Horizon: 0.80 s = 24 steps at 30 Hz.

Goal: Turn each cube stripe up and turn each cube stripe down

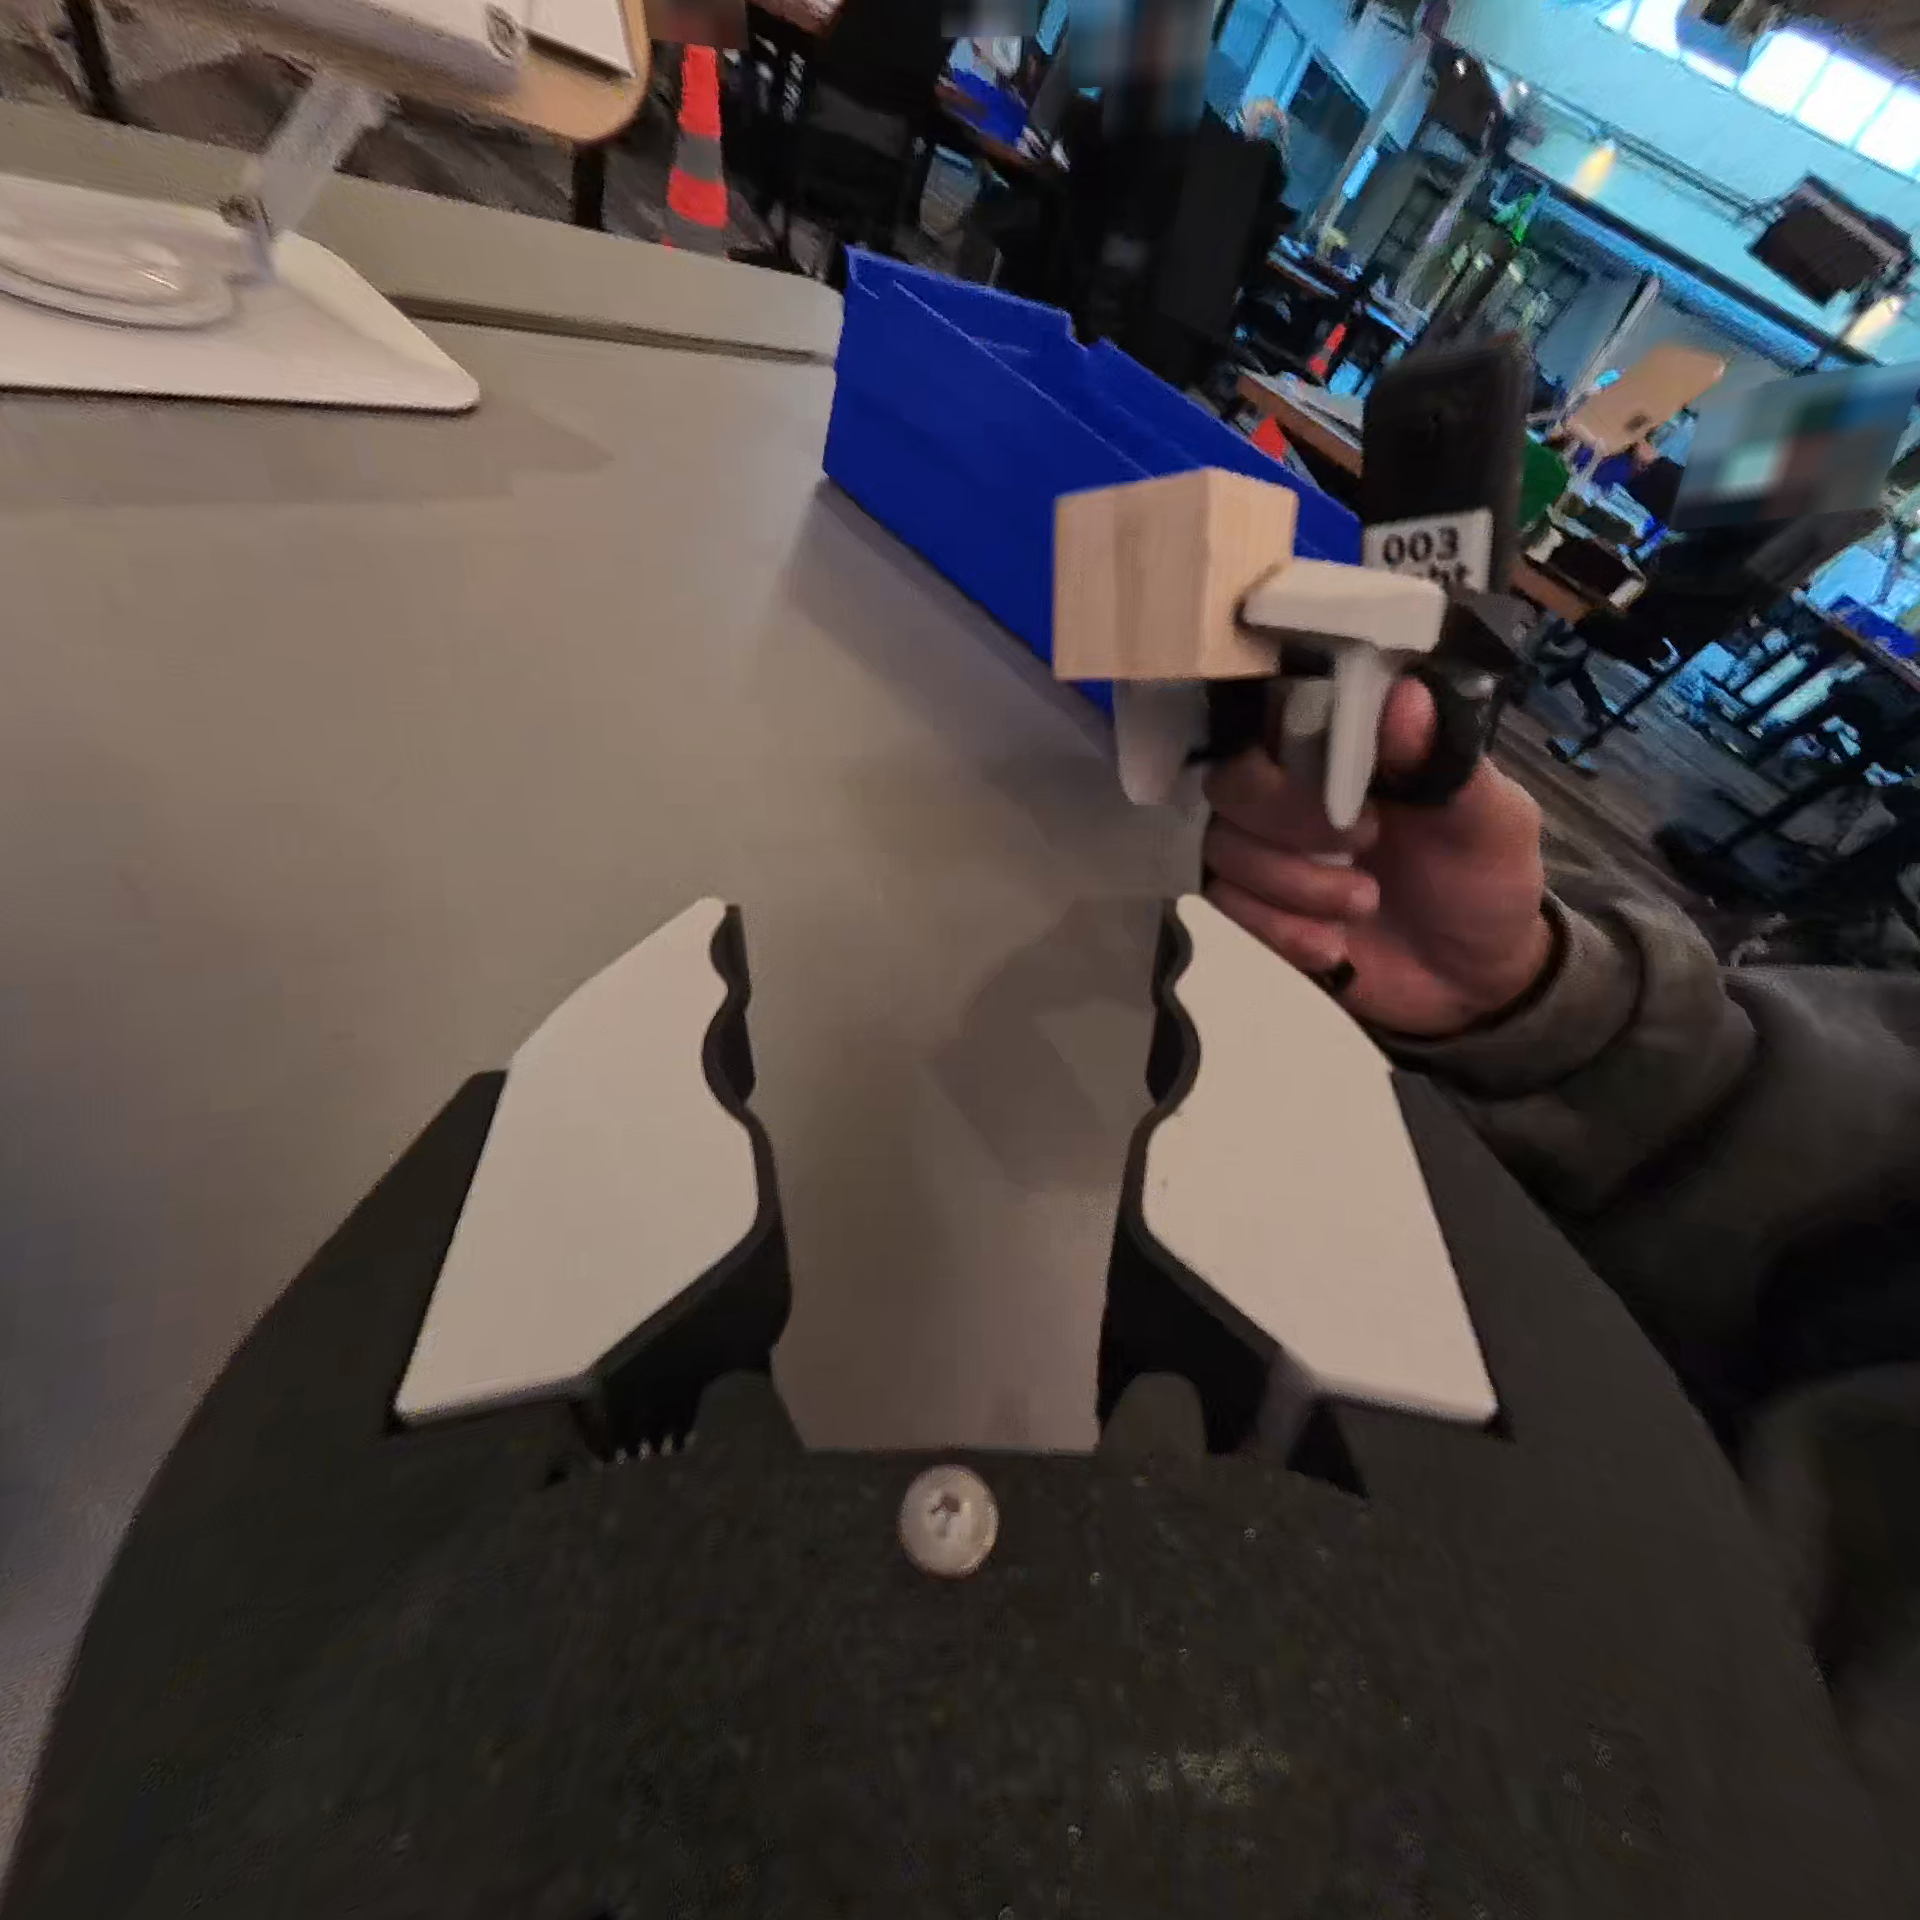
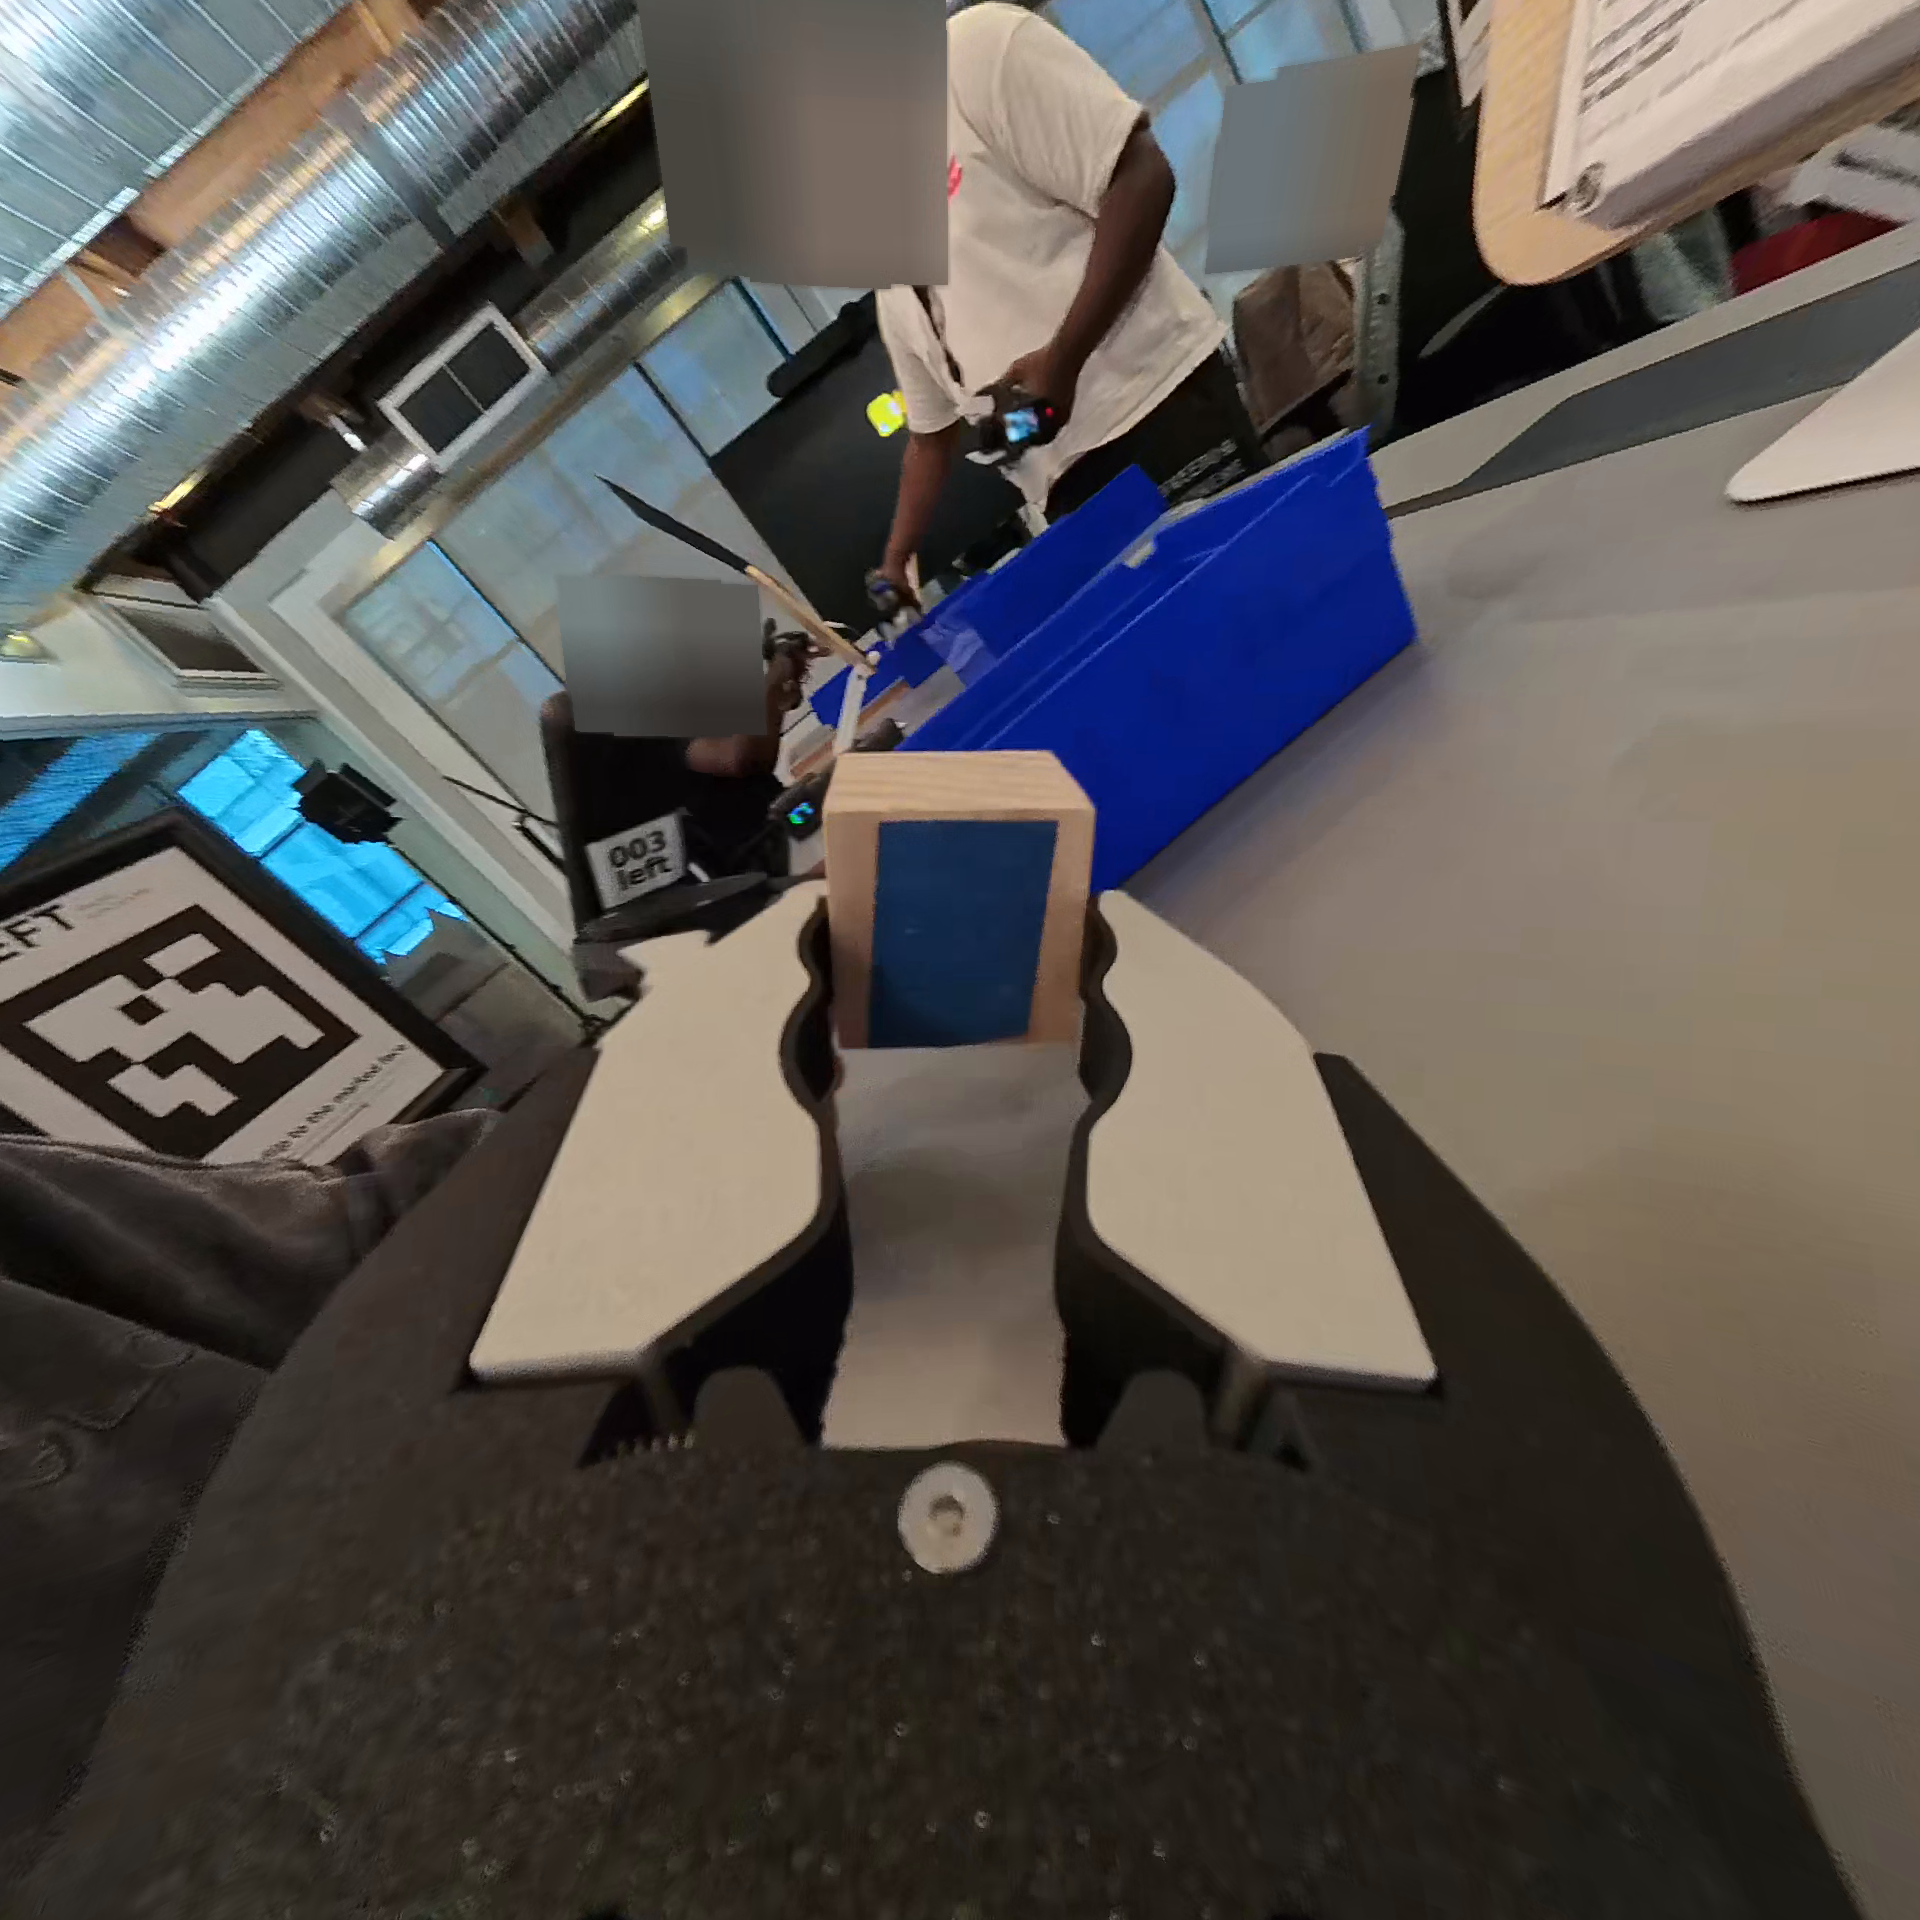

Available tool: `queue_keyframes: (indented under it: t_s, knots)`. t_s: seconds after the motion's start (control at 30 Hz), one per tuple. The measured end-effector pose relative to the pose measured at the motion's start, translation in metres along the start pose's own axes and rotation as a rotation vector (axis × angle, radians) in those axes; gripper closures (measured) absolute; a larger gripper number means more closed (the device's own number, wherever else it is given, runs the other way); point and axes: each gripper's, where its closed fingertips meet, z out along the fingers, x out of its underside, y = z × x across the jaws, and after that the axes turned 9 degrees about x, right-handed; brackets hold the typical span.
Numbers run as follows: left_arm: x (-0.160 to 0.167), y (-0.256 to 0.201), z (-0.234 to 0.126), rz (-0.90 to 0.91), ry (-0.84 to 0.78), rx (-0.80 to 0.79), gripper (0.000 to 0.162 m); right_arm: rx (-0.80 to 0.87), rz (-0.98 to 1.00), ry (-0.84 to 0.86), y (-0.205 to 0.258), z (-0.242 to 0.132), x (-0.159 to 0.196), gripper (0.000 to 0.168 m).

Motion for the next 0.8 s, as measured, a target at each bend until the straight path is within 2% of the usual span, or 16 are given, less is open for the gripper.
queue_keyframes:
  t_s: [0.1,0.2,0.3,0.4,0.5,0.57,0.63,0.73,0.8]
  knots:
    - [-0.005,-0.002,-0.007,0.063,-0.012,-0.008,0.091,0.071,-0.043,0.005,-0.007,-0.004,-0.008,0.124]
    - [-0.006,-0.005,-0.006,0.145,0.025,-0.015,0.093,0.194,-0.186,-0.064,-0.003,-0.027,-0.061,0.124]
    - [-0.003,-0.011,-0.004,0.158,0.043,0.001,0.094,0.525,-0.325,-0.075,-0.031,-0.074,-0.141,0.124]
    - [0.002,-0.019,0.0,0.124,0.054,0.049,0.095,0.858,-0.288,0.16,-0.1,-0.116,-0.185,0.124]
    - [0.009,-0.02,0.003,0.126,0.085,0.047,0.096,1.149,-0.24,0.457,-0.199,-0.142,-0.183,0.123]
    - [0.01,-0.018,0.004,0.14,0.094,0.035,0.096,1.18,-0.139,0.635,-0.248,-0.139,-0.157,0.123]
    - [0.01,-0.018,0.003,0.144,0.097,0.032,0.096,1.219,-0.119,0.767,-0.282,-0.136,-0.136,0.123]
    - [0.011,-0.014,0.003,0.141,0.109,0.021,0.096,1.323,-0.174,0.809,-0.321,-0.137,-0.132,0.123]
    - [0.012,-0.015,0.004,0.133,0.111,0.029,0.096,1.292,-0.136,0.771,-0.333,-0.129,-0.126,0.123]
